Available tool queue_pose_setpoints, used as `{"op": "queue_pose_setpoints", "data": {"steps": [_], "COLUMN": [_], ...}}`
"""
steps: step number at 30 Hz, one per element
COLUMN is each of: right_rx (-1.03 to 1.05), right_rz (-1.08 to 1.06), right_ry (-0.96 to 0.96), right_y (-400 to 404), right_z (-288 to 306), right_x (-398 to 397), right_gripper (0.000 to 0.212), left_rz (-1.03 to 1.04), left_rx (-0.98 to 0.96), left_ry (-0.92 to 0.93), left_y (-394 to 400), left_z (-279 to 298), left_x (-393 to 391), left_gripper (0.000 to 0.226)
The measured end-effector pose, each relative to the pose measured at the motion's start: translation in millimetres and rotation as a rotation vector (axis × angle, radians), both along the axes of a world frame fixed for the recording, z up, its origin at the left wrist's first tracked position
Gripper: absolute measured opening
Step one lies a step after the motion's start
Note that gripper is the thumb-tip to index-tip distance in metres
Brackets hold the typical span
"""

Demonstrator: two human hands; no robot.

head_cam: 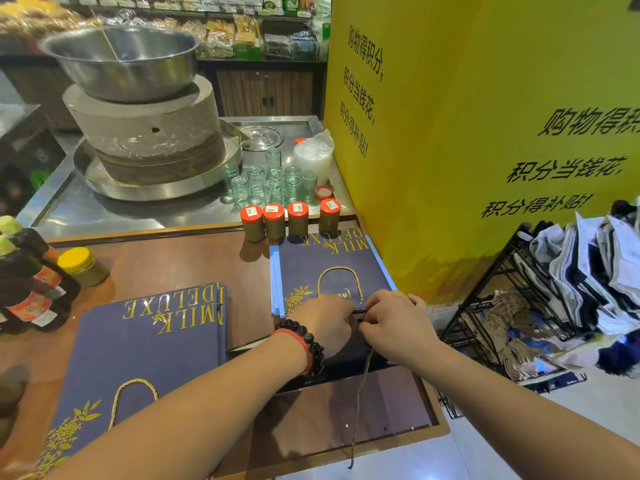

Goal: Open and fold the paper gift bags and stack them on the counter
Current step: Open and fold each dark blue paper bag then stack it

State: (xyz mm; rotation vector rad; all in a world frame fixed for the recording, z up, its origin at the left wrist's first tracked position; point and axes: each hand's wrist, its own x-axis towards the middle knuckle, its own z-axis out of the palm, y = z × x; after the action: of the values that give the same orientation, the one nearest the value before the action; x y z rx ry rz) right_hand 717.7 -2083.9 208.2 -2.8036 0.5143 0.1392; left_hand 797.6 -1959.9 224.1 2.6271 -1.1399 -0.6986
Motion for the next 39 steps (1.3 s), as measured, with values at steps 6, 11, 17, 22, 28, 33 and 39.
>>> {"op": "queue_pose_setpoints", "data": {"steps": [6,11,17,22,28,33,39], "right_rx": [0.198,0.267,0.151,0.072,0.034,0.085,0.014], "right_rz": [0.044,0.03,0.076,-0.061,-0.093,-0.108,-0.224], "right_ry": [-0.1,-0.246,-0.376,-0.435,-0.481,-0.501,-0.732], "right_y": [-4.9,-9.7,-13.8,-12.4,-12.1,-13.6,5.9], "right_z": [-2.2,-9.6,-15.5,-16.2,-20.2,-28.7,-33.1], "right_x": [-6.9,-19.4,-32.2,-19.3,-3.6,0.6,-27.2], "right_gripper": [0.029,0.015,0.015,0.022,0.003,0.011,0.039], "left_rz": [0.023,-0.004,-0.135,-0.224,-0.269,-0.259,-0.169], "left_rx": [-0.001,-0.029,-0.28,-0.306,-0.328,-0.385,-0.427], "left_ry": [-0.035,-0.078,-0.012,-0.144,-0.405,-0.531,-0.481], "left_y": [0.9,3.8,32.3,82.0,115.0,102.4,100.4], "left_z": [7.5,-0.8,-8.2,-2.9,-21.5,-27.0,-35.5], "left_x": [11.0,18.8,35.9,42.8,38.0,31.2,36.6], "left_gripper": [0.018,0.016,0.033,0.029,0.035,0.008,0.006]}}
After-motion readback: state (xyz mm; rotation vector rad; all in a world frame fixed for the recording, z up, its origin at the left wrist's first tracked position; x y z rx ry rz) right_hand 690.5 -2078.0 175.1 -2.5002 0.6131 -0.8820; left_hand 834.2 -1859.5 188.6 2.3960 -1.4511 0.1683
